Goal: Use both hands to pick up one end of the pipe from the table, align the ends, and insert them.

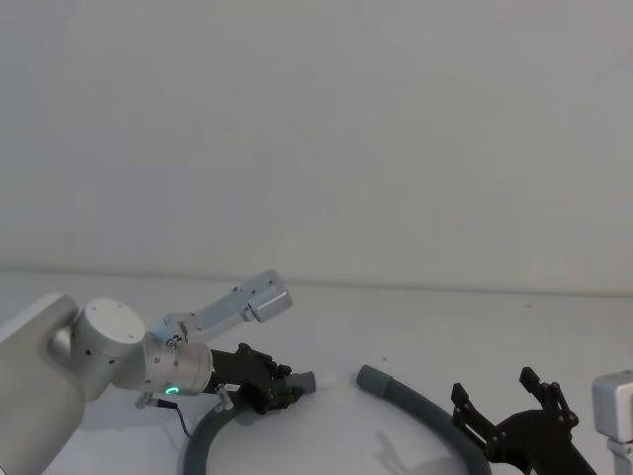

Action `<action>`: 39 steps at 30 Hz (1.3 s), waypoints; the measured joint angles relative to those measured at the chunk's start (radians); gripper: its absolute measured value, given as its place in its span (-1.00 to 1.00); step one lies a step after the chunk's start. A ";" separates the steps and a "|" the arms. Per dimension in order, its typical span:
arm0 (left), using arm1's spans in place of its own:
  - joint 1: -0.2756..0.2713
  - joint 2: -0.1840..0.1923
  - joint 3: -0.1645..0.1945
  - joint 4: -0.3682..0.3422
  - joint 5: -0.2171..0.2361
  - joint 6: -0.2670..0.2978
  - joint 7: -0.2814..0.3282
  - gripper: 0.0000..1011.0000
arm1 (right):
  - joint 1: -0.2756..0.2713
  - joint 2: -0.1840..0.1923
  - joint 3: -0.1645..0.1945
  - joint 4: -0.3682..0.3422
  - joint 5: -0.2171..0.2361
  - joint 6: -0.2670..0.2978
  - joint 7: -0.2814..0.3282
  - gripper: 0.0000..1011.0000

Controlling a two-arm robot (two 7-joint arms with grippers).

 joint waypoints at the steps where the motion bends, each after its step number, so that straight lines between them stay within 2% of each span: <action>1: 0.000 0.000 0.000 0.000 0.000 0.000 0.000 -0.28 | 0.000 0.000 0.000 0.000 0.000 0.000 0.000 0.98; 14: 0.000 0.000 0.000 0.000 0.000 0.000 0.000 -0.28 | 0.002 0.000 -0.001 0.000 -0.002 0.000 0.002 0.99; 22: 0.000 0.000 0.000 0.000 0.000 0.000 0.000 -0.28 | 0.029 0.009 -0.020 0.013 -0.025 -0.009 0.034 0.99; 32: 0.000 0.000 0.000 0.000 0.000 0.000 0.000 -0.28 | 0.111 0.033 -0.073 0.037 -0.086 0.003 0.096 0.98; 39: 0.000 0.000 0.000 0.000 0.000 0.000 0.000 -0.29 | 0.196 0.052 -0.112 0.059 -0.136 0.069 0.147 0.98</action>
